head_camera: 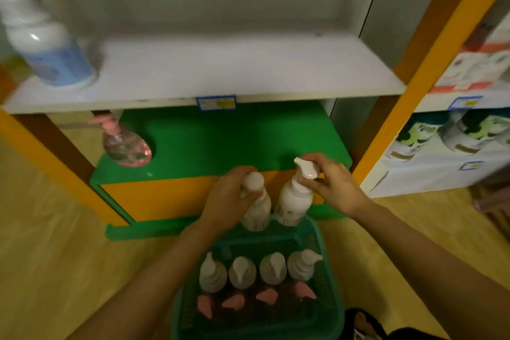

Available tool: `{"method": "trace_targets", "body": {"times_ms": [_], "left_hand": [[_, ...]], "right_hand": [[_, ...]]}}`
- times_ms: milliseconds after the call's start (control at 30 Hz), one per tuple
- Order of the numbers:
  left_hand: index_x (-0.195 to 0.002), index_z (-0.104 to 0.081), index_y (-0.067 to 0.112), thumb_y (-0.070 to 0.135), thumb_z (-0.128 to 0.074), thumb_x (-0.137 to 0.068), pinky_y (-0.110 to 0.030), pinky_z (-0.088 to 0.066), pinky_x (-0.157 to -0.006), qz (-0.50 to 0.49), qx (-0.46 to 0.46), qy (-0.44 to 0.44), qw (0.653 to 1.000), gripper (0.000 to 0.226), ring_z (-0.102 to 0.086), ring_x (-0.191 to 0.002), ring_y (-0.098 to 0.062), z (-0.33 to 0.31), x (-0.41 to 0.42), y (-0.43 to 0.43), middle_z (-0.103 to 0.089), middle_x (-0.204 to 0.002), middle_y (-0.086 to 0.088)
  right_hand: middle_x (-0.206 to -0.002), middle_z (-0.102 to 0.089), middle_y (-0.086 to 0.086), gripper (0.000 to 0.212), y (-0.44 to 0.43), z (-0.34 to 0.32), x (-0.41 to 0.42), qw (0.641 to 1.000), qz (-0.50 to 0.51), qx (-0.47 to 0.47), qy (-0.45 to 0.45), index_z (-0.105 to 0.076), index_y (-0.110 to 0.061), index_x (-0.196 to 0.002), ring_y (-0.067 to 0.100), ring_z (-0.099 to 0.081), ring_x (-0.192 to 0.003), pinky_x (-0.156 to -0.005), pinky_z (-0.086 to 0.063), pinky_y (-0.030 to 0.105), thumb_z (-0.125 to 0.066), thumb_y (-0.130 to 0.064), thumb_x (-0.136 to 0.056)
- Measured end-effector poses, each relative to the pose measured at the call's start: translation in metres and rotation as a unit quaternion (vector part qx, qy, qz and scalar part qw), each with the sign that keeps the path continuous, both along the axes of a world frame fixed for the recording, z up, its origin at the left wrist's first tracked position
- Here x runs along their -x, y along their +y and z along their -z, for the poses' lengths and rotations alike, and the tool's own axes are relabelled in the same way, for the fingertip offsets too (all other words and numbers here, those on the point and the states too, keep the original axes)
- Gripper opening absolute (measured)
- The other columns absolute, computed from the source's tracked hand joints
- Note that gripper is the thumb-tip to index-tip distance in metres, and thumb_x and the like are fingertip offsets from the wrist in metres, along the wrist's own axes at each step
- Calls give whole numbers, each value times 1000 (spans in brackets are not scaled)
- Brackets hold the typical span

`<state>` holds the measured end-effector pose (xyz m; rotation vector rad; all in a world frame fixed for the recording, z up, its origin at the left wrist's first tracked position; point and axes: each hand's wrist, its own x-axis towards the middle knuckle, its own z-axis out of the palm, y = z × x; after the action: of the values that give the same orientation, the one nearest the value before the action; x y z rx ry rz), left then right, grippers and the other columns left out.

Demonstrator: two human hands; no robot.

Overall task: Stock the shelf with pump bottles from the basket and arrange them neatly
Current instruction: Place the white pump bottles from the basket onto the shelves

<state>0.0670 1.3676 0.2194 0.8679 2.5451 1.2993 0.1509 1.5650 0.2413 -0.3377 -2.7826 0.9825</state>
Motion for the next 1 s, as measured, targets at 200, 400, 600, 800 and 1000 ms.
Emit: {"method": "trace_targets", "body": {"times_ms": [200, 400, 600, 800, 1000], "left_hand": [[-112, -57, 16, 46, -61, -68, -35, -50, -87, -9, -19, 104, 994, 54, -59, -100, -21, -126, -19, -38, -64, -111, -5], [-101, -59, 17, 29, -70, -75, -16, -43, -69, -28, -36, 158, 986, 31, -57, -90, -14, -232, -34, -75, -60, -96, 5], [-103, -63, 15, 34, -76, -67, -31, -48, -83, -63, -81, 165, 981, 43, -60, -94, -18, -314, -35, -102, -65, -100, -2], [-101, -60, 14, 19, -76, -69, -21, -49, -73, -57, -148, 146, 977, 36, -61, -83, -12, -384, -33, -113, -64, -89, 3], [-102, -62, 11, 21, -77, -68, -32, -55, -78, -72, -173, 156, 970, 38, -62, -81, -15, -427, -18, -118, -64, -87, 2]], "right_hand": [[-115, -61, 5, 47, -36, -125, -23, 991, -18, -94, 89, -50, -16, -122, 13, -53, -95, -75, -33, 19, -65, -32, -81], [-110, -62, 4, 44, -75, -236, -41, 981, -27, -133, 139, -52, -17, -118, 17, -56, -94, -84, -48, 34, -64, -39, -80], [-97, -59, 3, 36, -96, -336, -42, 975, -31, -131, 174, -46, -18, -103, 19, -57, -85, -77, -50, 36, -65, -38, -79], [-93, -60, 9, 38, -102, -420, -18, 967, -21, -130, 218, -49, -8, -101, 25, -56, -84, -76, -46, 39, -65, -36, -80], [-100, -59, 10, 31, -102, -469, 32, 956, -1, -145, 254, -44, -14, -95, 29, -55, -93, -80, -45, 41, -63, -35, -82]]}}
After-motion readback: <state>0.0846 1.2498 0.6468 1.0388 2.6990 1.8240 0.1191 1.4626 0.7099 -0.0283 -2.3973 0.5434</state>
